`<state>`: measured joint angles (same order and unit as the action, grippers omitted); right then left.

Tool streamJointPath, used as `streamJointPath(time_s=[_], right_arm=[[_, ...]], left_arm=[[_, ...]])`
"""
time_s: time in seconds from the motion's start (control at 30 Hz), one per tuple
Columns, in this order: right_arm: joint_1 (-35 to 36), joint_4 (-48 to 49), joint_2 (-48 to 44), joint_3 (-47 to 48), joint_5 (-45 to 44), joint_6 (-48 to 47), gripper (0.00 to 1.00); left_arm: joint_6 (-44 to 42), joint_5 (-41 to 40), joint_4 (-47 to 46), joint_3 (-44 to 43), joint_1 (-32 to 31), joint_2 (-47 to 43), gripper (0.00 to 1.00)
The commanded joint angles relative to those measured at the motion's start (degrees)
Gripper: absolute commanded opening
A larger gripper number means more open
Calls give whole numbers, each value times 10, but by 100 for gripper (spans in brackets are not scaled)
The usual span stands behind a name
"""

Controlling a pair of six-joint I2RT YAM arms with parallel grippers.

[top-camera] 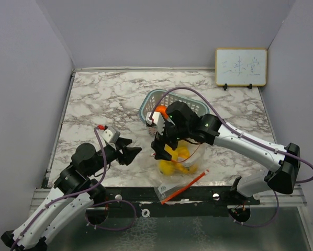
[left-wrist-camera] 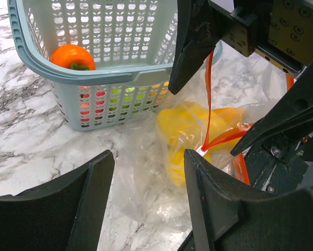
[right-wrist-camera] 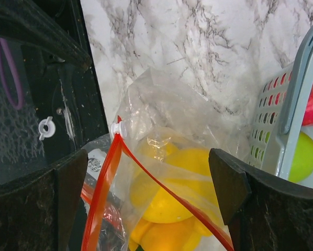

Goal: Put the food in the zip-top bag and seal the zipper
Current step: Pick up the zipper food storage bag at the center of the board.

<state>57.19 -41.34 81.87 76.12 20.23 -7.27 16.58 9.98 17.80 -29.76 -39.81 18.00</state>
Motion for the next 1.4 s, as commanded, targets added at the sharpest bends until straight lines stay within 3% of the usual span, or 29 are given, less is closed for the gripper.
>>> streamJointPath(time_s=[0.0,0.2,0.33,0.4,0.53,0.57,0.7,0.93,1.1,1.37], right_arm=[[5,-33,-14,-4,-16,-13,99],[5,-54,-12,-16,-60,-9,95],[5,-63,-4,-12,-134,0,81],[6,-61,-5,-6,-151,5,64],[6,-46,-18,10,-165,23,6],[6,-41,-25,16,-171,30,3],[6,-13,-48,40,-151,54,2],[6,45,-76,47,-97,114,2],[6,87,-95,18,-63,129,2],[5,94,-107,-3,-33,119,2]], left_arm=[[0,-10,-2,-3,-1,-6,59],[-2,-11,-2,-1,-1,-5,59],[-1,-10,-3,0,-1,-7,58],[-2,-7,-5,1,-1,-8,57],[-4,2,-11,2,-1,-10,55],[-4,6,-16,2,-1,-10,54],[-12,58,-52,8,-1,-9,53],[-20,155,-152,30,-1,-4,65],[13,154,-236,45,-1,44,66],[18,140,-286,38,-1,118,71]])
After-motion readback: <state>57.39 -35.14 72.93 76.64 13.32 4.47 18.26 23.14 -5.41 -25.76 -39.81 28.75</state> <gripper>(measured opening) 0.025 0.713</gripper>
